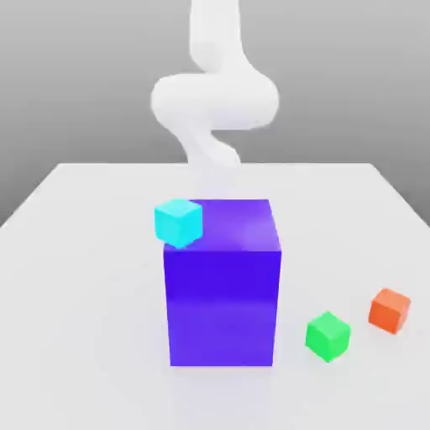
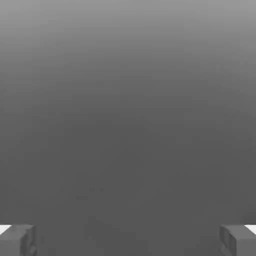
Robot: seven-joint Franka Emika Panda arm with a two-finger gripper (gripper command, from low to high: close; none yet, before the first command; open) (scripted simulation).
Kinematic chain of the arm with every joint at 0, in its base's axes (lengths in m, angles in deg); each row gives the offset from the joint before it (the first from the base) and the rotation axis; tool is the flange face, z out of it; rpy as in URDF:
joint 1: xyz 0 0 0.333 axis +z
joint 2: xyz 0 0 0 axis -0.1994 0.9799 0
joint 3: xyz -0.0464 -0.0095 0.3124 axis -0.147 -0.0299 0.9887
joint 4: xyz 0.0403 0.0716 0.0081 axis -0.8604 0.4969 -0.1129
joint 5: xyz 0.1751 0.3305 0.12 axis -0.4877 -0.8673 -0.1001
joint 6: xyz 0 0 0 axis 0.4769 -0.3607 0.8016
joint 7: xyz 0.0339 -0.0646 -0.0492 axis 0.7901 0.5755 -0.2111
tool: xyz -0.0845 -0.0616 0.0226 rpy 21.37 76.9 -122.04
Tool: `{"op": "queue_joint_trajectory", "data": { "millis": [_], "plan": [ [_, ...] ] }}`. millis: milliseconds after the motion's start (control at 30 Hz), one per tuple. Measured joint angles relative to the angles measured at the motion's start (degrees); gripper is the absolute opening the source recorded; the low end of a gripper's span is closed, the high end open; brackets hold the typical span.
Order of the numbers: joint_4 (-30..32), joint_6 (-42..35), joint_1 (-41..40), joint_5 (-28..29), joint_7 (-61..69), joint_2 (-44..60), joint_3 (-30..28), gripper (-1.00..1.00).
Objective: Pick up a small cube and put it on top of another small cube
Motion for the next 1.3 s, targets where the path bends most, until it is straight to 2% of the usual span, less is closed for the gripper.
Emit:
{"op": "queue_joint_trajectory", "data": {
  "millis": [300, 533, 1133, 1267, 1300],
  "plan": [
    [-5.3, 2.6, 4.7, -2.0, 2.5, 19.0, 2.8, 0.00],
    [-9.4, 4.6, 7.6, -1.5, 3.0, 33.6, 6.1, 0.00],
    [-19.9, 9.5, 20.5, 8.6, -1.3, 71.4, 9.2, 0.00],
    [-22.1, 14.2, 22.3, 10.4, -2.3, 79.7, 8.0, 0.00],
    [-22.5, 15.1, 22.5, 10.7, -2.5, 81.0, 7.8, -1.00]
  ]
}}
